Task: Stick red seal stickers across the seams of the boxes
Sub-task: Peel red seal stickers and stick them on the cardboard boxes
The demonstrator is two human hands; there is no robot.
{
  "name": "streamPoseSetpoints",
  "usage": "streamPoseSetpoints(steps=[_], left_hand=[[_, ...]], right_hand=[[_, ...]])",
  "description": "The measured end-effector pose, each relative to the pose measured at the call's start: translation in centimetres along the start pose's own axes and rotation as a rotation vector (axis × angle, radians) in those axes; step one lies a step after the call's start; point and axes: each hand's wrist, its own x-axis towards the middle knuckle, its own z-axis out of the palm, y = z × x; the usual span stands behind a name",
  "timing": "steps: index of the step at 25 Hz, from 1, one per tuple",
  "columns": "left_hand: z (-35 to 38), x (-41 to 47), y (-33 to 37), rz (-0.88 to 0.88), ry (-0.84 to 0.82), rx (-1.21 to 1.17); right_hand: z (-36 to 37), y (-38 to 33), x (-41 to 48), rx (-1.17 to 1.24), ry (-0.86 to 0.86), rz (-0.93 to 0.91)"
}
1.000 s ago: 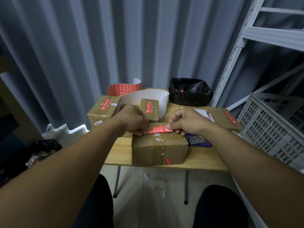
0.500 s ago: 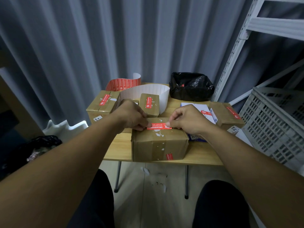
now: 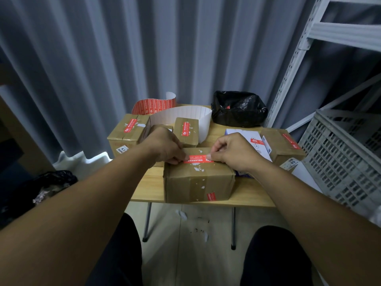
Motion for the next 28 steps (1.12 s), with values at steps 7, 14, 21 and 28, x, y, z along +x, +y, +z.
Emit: streamPoseSetpoints(steps=[7, 14, 21, 28], left_hand=[[0.5, 0.2, 0.1, 0.019, 0.015, 0.091], [0.6, 0.2, 0.1, 0.027, 0.022, 0.057], [0.8, 0.4, -0.1, 0.042, 0.054, 0.091], [0.9, 0.5, 0.1, 0.029, 0.062, 0.1]], right_hand=[[0.6, -0.7, -0.2, -0.097, 0.025, 0.026], [0.5, -2.5, -0.9, -0.015, 0.086, 0.183], [3.5, -1.1, -1.0, -0.326, 0.235, 0.216], [3.6, 0.8, -1.8, -0.123, 0.332, 0.238]])
